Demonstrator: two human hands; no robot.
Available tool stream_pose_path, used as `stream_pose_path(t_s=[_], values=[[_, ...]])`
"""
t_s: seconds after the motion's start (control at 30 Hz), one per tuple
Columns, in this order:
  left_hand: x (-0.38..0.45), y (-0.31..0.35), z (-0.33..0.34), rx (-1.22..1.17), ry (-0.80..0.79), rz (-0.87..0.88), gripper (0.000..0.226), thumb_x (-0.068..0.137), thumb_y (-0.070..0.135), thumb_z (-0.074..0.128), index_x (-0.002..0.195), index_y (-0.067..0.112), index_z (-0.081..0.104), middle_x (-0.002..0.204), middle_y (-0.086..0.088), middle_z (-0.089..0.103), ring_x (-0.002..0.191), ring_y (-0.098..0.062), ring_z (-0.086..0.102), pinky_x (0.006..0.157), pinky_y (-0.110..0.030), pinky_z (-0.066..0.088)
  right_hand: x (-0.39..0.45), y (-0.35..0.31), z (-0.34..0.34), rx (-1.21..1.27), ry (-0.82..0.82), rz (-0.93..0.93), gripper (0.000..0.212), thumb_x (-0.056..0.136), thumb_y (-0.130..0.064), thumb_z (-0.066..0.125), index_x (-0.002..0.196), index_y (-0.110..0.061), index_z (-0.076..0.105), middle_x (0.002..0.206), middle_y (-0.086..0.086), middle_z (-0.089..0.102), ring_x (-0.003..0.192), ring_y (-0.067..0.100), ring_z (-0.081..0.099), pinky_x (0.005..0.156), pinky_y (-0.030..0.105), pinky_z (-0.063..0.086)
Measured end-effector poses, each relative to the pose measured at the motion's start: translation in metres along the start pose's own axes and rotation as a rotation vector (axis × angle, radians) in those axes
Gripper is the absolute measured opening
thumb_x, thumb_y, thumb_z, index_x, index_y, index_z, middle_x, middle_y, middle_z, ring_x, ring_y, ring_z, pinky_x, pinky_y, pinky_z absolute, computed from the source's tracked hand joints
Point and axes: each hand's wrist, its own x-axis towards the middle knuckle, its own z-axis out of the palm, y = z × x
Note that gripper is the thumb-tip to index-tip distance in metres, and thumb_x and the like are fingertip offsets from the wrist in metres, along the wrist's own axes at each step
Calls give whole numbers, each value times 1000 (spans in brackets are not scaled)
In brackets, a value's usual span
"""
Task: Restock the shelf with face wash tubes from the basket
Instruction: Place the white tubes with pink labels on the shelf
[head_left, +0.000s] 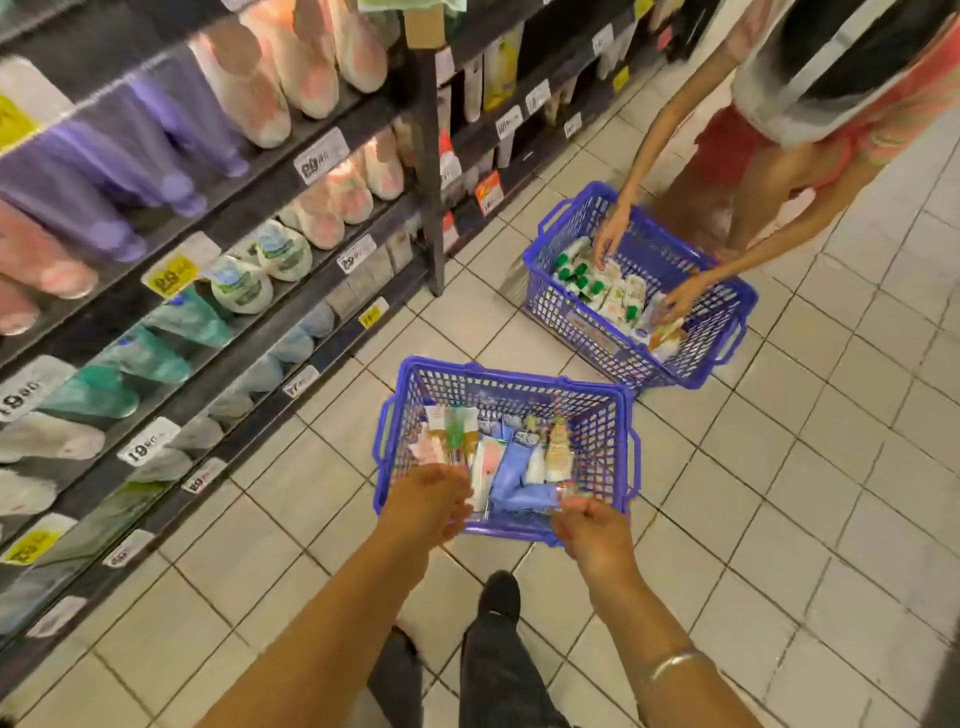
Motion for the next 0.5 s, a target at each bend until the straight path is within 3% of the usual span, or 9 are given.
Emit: stream_pose_path(t_s=[0.07,0.2,0.33,0.4,0.5], values=[[35,-12,10,81,30,-26,16,88,1,52,75,10,56,69,-7,55,59,-16,51,54,-22,41,26,19,5,-8,10,63,30,82,-5,56,55,-20,57,70,8,59,69,22,50,73,39,48],[109,-37,22,188,20,-61,5,90,6,50,90,8,55,68,-4,52,52,-12,49,43,-16,38,86,60,27,-76,-5,130,34,82,-1,52,52,-18,51,75,14,58,76,28,53,83,50,48],[196,-71,29,272,13,-96,5,88,7,53,92,5,57,68,-9,54,56,-20,52,55,-24,40,154,101,55,-44,6,234,21,81,5,53,64,-5,60,66,10,53,63,22,48,61,29,44],[239,-88,35,336,5,-112,9,89,6,51,94,3,58,73,-15,54,64,-26,50,60,-27,38,189,127,68,-40,14,270,23,82,3,53,62,-6,59,63,10,54,60,25,48,60,31,40],[299,-117,43,445,5,-116,11,89,10,48,88,3,56,75,-17,50,59,-22,42,58,-27,34,231,157,83,-7,-9,315,23,83,2,54,65,-13,59,62,3,55,57,18,51,57,26,43]])
